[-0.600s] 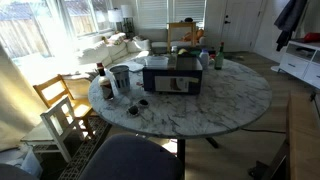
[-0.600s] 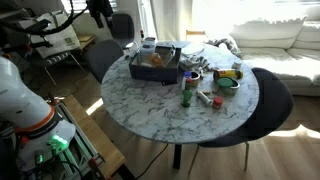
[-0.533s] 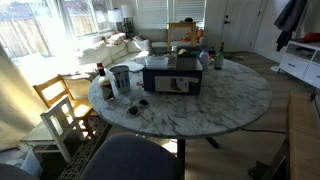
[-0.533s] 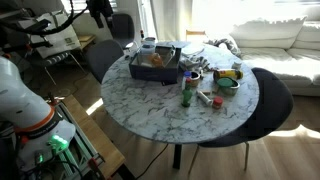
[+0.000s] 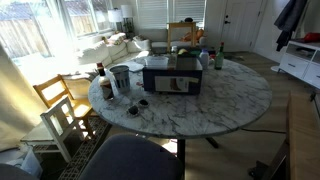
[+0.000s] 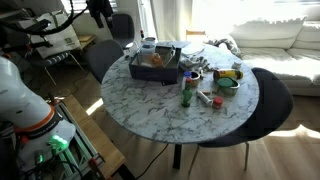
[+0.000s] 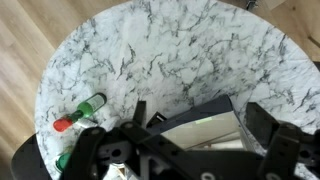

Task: Put the white glasses in the plastic cup in the box

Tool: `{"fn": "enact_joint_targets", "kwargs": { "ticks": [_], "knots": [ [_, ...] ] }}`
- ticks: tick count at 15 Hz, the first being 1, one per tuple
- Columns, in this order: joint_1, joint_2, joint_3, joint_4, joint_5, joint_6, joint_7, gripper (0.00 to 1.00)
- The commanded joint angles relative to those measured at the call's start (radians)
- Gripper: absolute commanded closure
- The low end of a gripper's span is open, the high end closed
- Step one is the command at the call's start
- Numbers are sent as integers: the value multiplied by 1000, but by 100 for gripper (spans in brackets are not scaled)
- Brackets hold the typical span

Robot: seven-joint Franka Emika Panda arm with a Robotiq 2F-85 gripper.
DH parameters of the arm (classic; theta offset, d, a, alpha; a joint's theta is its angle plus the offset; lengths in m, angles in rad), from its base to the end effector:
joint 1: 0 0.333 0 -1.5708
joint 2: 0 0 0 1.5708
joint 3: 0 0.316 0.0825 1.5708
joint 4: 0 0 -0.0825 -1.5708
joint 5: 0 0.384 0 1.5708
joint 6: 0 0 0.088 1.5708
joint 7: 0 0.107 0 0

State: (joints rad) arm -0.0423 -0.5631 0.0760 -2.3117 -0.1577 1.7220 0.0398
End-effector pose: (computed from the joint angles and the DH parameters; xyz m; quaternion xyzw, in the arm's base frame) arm 0.3793 0.0026 0.5493 0.9951 0.0038 -0.0111 0.0983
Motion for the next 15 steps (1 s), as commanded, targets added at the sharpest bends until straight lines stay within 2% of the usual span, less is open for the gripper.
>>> {"fn": "enact_joint_targets", "kwargs": {
  "ticks": [1, 8, 12, 15],
  "knots": [
    [18, 2, -14, 3, -7, -5, 7, 0],
    [18, 2, -14, 3, -7, -5, 7, 0],
    [65, 104, 44, 19, 95, 63, 125, 0],
    [88, 193, 89, 13, 214, 179, 281, 0]
  ]
}}
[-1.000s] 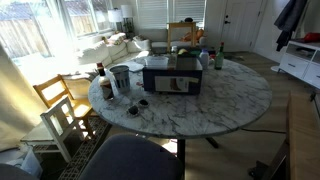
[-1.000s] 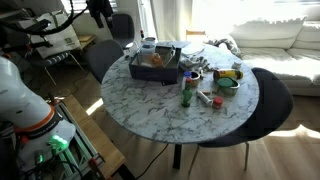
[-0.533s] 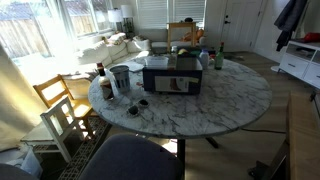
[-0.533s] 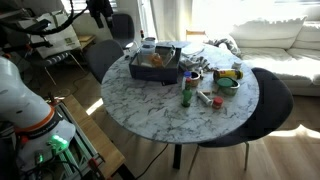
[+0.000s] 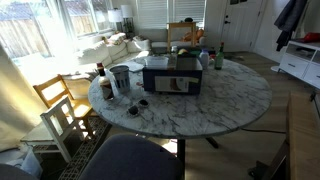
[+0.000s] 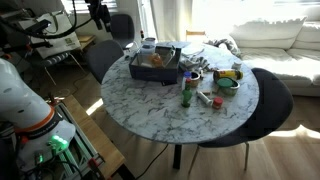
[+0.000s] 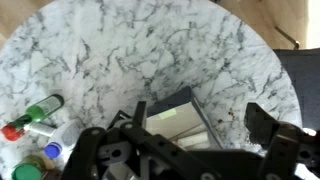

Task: Put the white glasses in the plastic cup in the box

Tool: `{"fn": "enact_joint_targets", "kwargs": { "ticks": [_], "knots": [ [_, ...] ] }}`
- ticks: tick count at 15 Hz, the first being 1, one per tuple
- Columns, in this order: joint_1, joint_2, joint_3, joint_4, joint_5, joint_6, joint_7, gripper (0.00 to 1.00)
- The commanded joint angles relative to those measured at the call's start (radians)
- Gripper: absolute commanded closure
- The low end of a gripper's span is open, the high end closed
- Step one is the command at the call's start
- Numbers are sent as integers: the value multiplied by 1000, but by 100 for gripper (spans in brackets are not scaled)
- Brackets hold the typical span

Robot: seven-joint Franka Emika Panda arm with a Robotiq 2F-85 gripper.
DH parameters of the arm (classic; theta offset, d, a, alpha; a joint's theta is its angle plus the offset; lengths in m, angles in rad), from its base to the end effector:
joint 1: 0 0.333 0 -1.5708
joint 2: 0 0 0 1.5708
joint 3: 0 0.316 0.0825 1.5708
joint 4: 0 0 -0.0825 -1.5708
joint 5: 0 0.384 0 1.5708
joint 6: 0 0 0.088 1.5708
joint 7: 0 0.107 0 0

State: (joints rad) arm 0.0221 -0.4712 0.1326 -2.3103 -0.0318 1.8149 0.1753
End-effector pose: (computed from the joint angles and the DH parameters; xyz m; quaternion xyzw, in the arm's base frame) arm 0.4030 0.0656 0.5191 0.9988 -0.0138 -0.0067 0.0470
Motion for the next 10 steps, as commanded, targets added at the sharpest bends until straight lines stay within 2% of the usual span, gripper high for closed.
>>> {"fn": "enact_joint_targets", "kwargs": {
  "ticks": [1, 5, 9, 10],
  "knots": [
    [24, 130, 43, 12, 114, 126, 199, 0],
    [23, 248, 35, 17, 211, 289, 311, 0],
    [32, 387, 42, 34, 280, 506, 448, 0],
    [42, 416, 53, 39, 261, 583, 468, 0]
  ]
}}
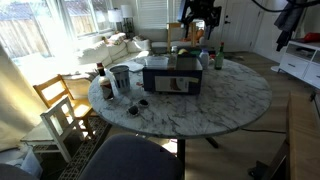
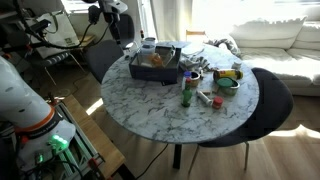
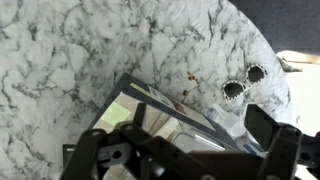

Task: Put the white glasses in the plastic cup in the box

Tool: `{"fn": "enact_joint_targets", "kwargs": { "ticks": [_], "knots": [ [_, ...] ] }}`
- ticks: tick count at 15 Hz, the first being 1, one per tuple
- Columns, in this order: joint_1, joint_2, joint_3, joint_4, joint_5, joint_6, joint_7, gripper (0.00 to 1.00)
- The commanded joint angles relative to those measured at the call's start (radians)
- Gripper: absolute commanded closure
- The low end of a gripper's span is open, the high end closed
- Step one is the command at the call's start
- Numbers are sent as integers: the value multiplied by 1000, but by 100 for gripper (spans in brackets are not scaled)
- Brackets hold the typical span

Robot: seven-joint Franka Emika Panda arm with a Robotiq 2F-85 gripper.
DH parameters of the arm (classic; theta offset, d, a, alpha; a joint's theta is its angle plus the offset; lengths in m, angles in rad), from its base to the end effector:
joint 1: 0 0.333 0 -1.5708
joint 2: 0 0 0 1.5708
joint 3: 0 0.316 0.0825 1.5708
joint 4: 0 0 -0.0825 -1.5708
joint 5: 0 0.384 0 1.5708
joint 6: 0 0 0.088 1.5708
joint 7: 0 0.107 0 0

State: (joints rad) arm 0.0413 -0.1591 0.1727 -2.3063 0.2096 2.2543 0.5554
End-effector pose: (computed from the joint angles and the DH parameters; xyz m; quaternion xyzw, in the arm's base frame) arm 0.4850 0.1126 0.4201 -0.9691 0.2300 -0.0225 0.0856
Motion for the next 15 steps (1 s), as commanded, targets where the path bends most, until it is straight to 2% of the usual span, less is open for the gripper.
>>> {"fn": "enact_joint_targets", "kwargs": {
  "ticks": [1, 3, 9, 15],
  "knots": [
    [19, 31, -13, 4, 2, 58, 27, 0],
    [25, 59, -13, 7, 1, 82, 33, 0],
    [23, 41, -15, 8, 1, 79, 33, 0],
    [77, 277, 4, 190, 249, 97, 7, 0]
  ]
}}
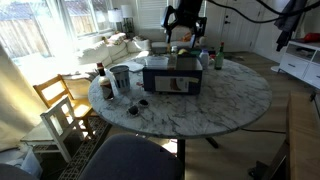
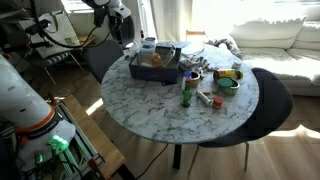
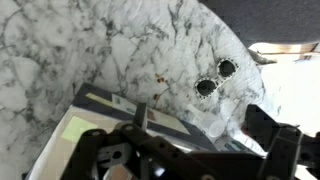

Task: Put the white glasses in the plastic cup in the box

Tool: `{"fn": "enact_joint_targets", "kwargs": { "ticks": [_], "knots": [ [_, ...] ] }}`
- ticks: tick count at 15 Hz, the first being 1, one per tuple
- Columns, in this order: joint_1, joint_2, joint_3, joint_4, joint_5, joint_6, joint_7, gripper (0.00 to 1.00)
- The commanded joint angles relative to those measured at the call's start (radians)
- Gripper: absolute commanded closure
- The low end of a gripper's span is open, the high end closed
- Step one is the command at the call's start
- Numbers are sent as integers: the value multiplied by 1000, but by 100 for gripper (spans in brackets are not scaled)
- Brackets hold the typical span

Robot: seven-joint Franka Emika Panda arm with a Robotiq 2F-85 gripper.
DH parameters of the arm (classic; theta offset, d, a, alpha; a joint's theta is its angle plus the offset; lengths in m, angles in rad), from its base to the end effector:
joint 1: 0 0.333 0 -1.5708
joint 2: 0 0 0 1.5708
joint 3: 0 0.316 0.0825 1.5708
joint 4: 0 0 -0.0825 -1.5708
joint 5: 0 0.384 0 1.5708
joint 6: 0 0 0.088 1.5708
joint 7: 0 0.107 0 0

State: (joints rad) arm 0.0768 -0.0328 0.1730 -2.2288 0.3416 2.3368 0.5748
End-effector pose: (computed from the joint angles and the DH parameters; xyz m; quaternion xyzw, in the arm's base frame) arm 0.5165 0.1377 0.4006 -0.9528 0.2665 -0.0124 0.1448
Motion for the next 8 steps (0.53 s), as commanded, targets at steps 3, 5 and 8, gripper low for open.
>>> {"fn": "enact_joint_targets", "kwargs": {
  "ticks": [3, 5, 8],
  "knots": [
    [62, 284, 7, 219, 214, -5, 69, 0],
    [93, 374, -3, 278, 186, 14, 200, 0],
    [160, 481, -28, 331, 126, 121, 410, 0]
  ]
}}
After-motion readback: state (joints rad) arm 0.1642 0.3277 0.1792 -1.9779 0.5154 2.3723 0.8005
